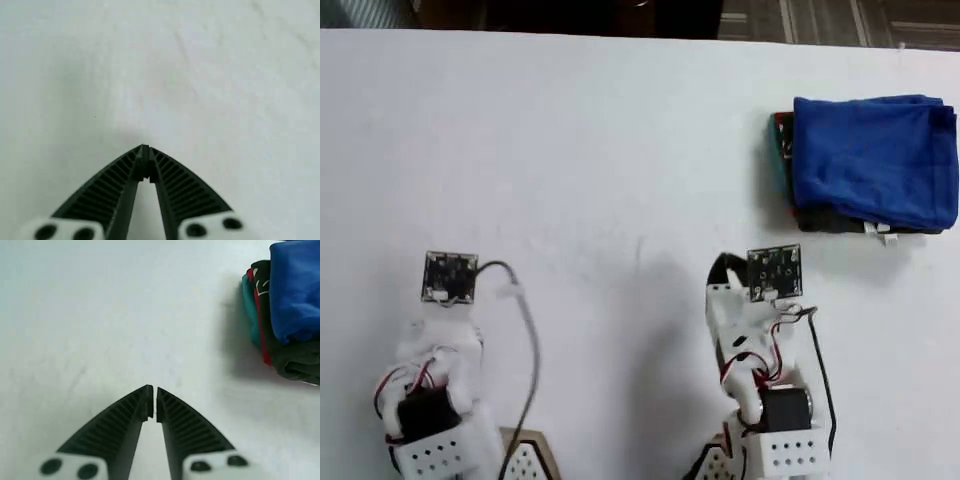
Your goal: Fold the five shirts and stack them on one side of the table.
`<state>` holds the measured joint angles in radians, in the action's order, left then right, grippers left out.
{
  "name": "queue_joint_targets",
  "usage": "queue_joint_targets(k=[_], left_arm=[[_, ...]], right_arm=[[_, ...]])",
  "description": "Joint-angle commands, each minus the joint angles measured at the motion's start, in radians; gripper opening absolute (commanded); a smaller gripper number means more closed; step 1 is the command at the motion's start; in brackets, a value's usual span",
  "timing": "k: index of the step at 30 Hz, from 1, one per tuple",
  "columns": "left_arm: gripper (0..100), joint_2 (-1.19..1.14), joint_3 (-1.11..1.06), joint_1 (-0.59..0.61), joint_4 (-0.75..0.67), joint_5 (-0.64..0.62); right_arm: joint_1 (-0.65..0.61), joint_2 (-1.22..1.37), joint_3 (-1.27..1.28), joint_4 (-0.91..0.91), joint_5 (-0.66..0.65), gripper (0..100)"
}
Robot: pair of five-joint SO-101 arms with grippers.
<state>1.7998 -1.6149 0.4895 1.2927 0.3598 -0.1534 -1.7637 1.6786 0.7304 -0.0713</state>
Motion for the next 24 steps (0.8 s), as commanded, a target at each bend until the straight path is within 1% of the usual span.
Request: queue_joint_targets(k=[1, 9, 12, 20, 22, 24], left_arm=[[3, 0.025, -0.002, -0.002, 0.011, 0.003], [3, 0.025, -0.002, -0.005, 0.021, 0.003], [3, 0.025, -0.044, -0.005, 0.008, 0.003], [3, 0.025, -0.074, -0.009, -0.005, 0.0], [3, 0.025, -0.076, -0.04, -0.005, -0.012], [3, 0.025, -0.076, -0.098, -0.005, -0.064]], right_arm=[[-0.005, -0.002, 0.017, 0.031, 0.008, 2.4], [-0.007, -0.004, 0.017, 0.223, 0.006, 2.4], [-0.007, -0.004, 0.017, 0.3, 0.002, 2.4], [-0.007, -0.004, 0.017, 0.443, 0.002, 2.4], [-0.007, -0.004, 0.015, 0.476, 0.002, 2.4], [-0.004, -0.004, 0.015, 0.49, 0.002, 2.4]])
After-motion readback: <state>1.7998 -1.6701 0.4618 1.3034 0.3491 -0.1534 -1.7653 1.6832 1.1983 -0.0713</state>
